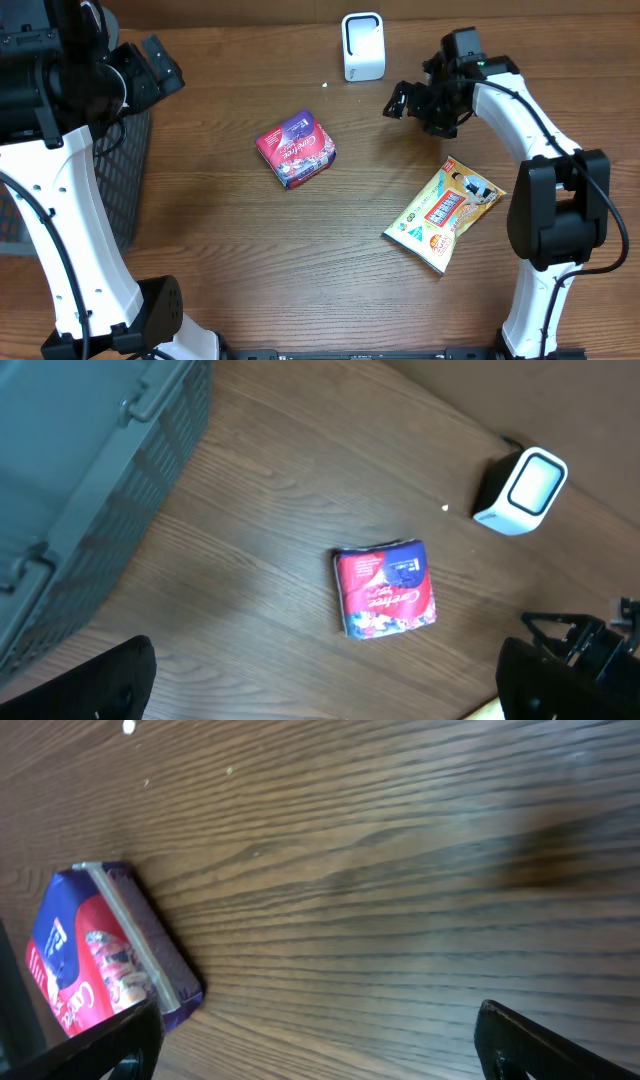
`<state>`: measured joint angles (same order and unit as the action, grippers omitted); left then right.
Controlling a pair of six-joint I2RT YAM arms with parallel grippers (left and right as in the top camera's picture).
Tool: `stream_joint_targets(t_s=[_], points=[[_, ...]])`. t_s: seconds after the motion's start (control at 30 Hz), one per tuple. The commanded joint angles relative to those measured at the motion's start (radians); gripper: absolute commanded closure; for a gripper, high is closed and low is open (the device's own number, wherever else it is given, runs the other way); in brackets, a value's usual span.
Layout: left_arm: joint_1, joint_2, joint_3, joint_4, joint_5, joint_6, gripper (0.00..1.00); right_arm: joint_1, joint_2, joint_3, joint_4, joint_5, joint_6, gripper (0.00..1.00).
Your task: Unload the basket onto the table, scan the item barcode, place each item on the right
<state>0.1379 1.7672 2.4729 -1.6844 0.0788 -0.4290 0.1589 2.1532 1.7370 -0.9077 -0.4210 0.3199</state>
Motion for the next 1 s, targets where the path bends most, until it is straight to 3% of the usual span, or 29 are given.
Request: stream_joint_targets(t_s=[0.0,0.13,0.2,0.27,0.47,0.63,0.83,0.97], points=[[-0.001,0.000,-0.004,-0.005,0.125,-0.061,0.00,0.001,-0.037,0.025,-0.016,0.001,0.014,0.00],[-0.051,0.024,-0.006,-0.005,0.372,0.037,0.00,0.006,-0.036,0.024,-0.035,0.000,0.015,0.00],[-0.113,0.039,-0.027,-0.005,0.370,0.087,0.00,0.005,-0.036,0.024,-0.021,0.000,0.021,0.00],[-0.198,0.053,-0.082,-0.005,0.296,0.078,0.00,0.005,-0.036,0.024,-0.015,0.000,0.023,0.00],[-0.385,0.109,-0.294,0.015,-0.085,-0.175,0.00,0.005,-0.036,0.024,0.014,0.001,0.034,0.00],[-0.425,0.189,-0.363,0.097,-0.111,-0.177,0.00,0.006,-0.036,0.024,0.025,0.000,0.082,0.00],[-0.399,0.333,-0.366,0.157,-0.011,-0.171,0.00,0.006,-0.036,0.020,0.019,-0.003,0.079,0.00],[-0.369,0.443,-0.367,0.207,0.145,-0.046,0.00,0.006,-0.034,0.016,0.019,-0.003,0.073,0.00]])
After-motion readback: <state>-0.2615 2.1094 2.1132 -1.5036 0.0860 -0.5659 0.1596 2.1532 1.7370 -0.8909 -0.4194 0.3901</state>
